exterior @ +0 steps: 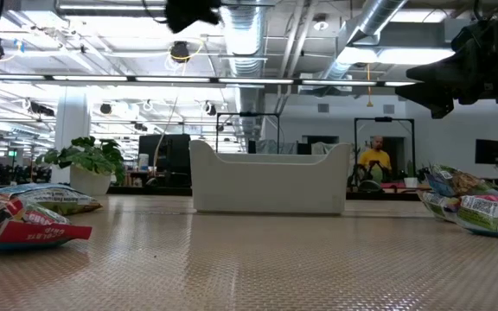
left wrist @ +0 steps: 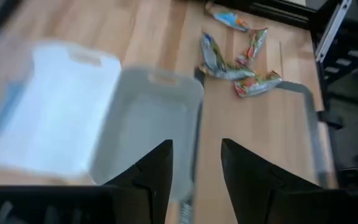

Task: Pick and place Granola Bars by type
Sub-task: Put the orange granola bar into the gray bin

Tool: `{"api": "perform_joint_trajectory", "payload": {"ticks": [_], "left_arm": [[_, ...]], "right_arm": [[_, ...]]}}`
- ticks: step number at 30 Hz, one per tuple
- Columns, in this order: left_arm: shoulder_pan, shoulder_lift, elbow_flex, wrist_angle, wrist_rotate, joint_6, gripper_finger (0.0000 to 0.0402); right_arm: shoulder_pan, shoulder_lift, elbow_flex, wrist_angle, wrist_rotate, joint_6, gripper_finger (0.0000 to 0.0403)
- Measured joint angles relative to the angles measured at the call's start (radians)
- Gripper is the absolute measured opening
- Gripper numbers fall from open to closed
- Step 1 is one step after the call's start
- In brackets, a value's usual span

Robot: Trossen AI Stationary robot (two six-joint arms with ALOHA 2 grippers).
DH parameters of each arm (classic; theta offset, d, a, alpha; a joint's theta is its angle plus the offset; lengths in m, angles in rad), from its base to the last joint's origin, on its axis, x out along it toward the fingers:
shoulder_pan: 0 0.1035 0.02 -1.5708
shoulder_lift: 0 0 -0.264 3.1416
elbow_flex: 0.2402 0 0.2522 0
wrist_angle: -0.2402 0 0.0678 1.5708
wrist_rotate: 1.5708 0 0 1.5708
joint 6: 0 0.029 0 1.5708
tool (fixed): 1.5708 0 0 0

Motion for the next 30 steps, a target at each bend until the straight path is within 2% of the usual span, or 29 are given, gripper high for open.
{"api": "perform_joint_trajectory", "payload": {"ticks": [4,10,15,23,30], "left_arm": [[-0.032,-0.087,-0.149,0.017,-0.005,-0.212,0.0128],[-0.100,-0.206,-0.376,-0.009,-0.096,-0.558,0.0128],[-0.180,-0.241,-0.515,-0.014,-0.110,-0.850,0.0128],[-0.302,-0.202,-0.595,-0.008,-0.140,-1.175,0.0128],[-0.334,-0.087,-0.596,0.067,-0.115,-1.288,0.0128]], "right_arm": [[0.000,0.000,0.000,0.000,0.000,0.000,0.0240],[0.000,0.000,0.000,0.000,0.000,0.000,0.0240],[0.000,0.000,0.000,0.000,0.000,0.000,0.0240],[0.000,0.000,0.000,0.000,0.000,0.000,0.0240],[0.000,0.000,0.000,0.000,0.000,0.000,0.0240]]}}
